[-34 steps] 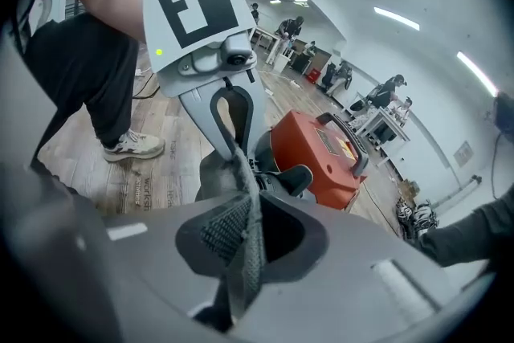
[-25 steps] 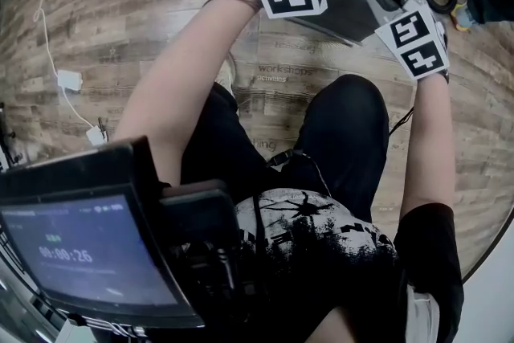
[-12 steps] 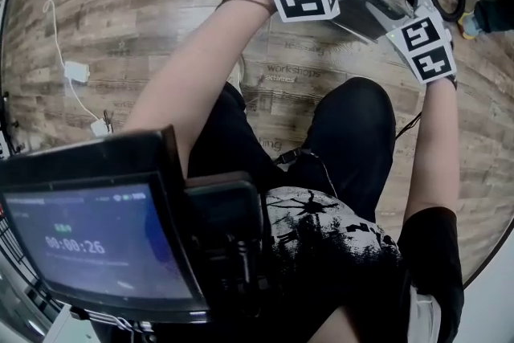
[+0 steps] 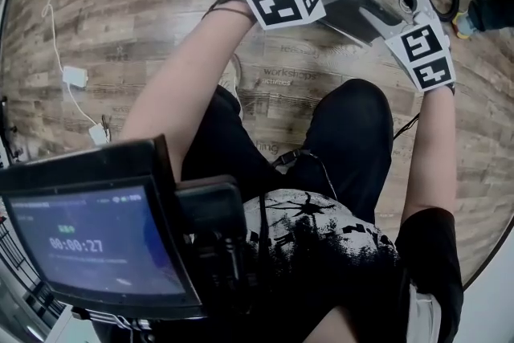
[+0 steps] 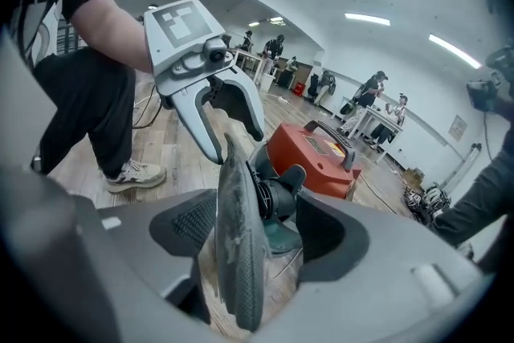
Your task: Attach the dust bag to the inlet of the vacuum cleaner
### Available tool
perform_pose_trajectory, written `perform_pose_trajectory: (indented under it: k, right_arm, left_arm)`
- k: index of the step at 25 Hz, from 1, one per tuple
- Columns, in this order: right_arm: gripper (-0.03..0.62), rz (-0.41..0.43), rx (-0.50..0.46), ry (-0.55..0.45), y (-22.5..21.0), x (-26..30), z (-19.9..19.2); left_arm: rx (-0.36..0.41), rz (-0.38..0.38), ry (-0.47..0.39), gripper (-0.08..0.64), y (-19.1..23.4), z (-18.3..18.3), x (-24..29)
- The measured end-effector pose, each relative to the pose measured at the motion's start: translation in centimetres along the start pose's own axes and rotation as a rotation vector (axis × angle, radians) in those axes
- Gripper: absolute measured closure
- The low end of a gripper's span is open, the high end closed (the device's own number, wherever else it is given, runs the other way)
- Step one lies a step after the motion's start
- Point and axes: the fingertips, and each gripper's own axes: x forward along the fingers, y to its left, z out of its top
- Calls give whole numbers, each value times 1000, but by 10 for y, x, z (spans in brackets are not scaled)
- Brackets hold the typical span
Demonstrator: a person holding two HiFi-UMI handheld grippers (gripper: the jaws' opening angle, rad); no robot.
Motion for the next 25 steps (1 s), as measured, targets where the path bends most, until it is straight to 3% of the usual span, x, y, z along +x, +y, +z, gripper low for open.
perform_pose_trajectory:
  k: [4,8,10,17,20,25]
  right_arm:
    - [332,-24,35,-92,-6,-23,25]
    - [485,-50,78,-196,-13,-31,48]
    - [573,-65,87,-225,-19,-25,58]
    - [588,-9,88,-211,-39,13,115]
    - [588,-10,97,-236,-31,11,122]
    - [588,18,136,-238,-30,-5,158]
  left_arm:
    - [3,18,-81,358,3,18,-22]
    - [-21,51,-185,539,18,28,-42]
    - [-39,42,-220,558,26,28,-48]
    - [-85,-46,-310,558,78,27,-84]
    - [-121,-36,-372,558,80,33,-98]
    - [-254,-38,-366,558,84,30,-135]
